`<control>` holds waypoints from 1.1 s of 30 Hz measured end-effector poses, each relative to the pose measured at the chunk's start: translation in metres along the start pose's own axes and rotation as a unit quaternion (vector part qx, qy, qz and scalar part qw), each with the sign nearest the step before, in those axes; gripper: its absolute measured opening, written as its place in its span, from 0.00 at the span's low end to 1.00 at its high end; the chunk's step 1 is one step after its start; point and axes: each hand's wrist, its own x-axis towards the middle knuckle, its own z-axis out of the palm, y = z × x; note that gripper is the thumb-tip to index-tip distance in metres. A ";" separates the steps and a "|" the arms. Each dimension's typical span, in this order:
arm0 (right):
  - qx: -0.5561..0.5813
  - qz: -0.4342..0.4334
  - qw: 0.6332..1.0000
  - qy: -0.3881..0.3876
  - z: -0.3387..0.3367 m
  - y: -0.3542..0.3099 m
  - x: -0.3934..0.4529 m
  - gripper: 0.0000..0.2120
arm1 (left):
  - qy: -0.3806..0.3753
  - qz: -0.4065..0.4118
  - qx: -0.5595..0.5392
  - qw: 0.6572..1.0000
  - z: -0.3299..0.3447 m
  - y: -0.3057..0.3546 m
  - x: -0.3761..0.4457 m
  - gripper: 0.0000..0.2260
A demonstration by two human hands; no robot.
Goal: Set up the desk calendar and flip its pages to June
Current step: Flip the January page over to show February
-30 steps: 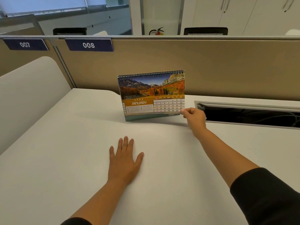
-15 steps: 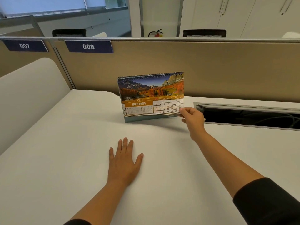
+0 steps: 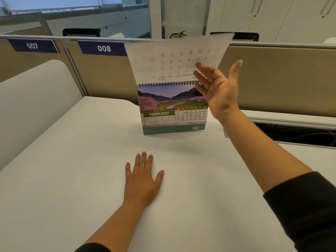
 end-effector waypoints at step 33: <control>-0.352 0.176 0.873 0.287 -0.069 0.110 -0.011 0.21 | -0.005 -0.004 -0.011 1.000 -0.003 0.002 -0.002 0.30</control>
